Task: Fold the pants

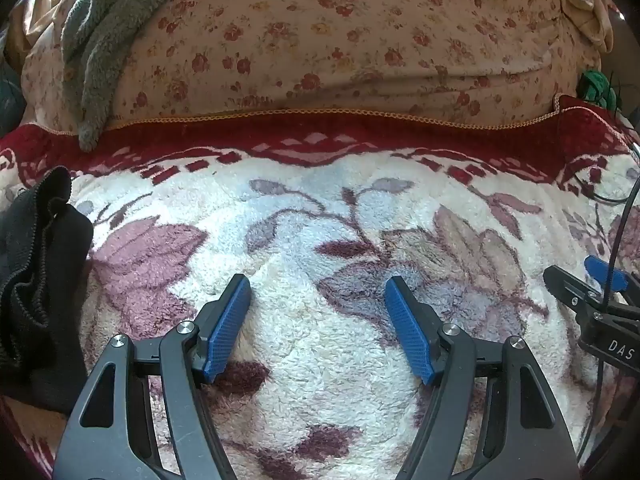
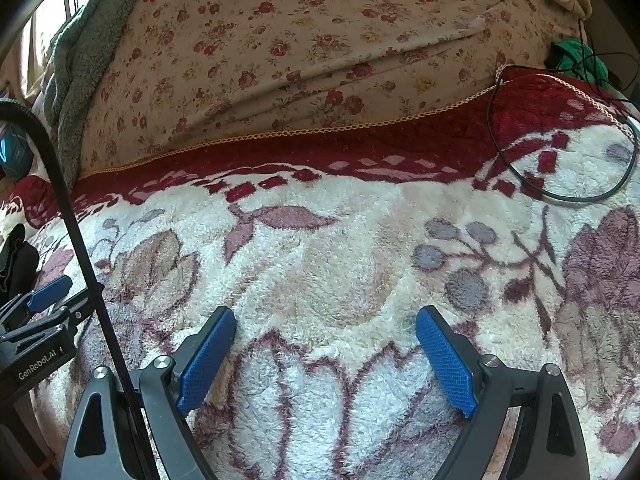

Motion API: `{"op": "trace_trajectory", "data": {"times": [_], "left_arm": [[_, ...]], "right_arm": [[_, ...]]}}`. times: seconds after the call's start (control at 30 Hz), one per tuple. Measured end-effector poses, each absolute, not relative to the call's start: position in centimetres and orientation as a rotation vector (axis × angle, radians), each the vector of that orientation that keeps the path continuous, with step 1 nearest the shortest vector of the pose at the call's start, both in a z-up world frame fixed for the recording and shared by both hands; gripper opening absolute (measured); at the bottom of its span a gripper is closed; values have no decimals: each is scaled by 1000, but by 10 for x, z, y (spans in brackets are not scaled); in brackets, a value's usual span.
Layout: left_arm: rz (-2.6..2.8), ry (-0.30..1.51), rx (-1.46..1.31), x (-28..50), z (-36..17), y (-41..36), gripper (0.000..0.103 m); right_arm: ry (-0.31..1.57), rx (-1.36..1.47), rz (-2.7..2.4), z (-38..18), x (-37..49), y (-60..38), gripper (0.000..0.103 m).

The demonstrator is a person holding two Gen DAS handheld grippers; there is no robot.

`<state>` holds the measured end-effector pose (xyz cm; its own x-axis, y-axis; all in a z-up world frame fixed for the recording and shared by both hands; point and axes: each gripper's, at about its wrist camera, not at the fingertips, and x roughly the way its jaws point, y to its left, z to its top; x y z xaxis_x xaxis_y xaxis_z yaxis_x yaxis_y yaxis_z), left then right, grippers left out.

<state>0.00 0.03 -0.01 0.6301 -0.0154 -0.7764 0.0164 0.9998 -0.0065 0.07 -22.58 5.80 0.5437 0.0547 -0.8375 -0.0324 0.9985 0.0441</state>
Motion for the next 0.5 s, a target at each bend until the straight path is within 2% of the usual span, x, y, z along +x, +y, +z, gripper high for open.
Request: {"op": "trace_trajectory", "data": {"times": [0.5], "left_arm": [[-18, 888, 1, 0, 0, 1, 71]], "right_arm": [[993, 23, 52, 58, 1, -226, 91]]}}
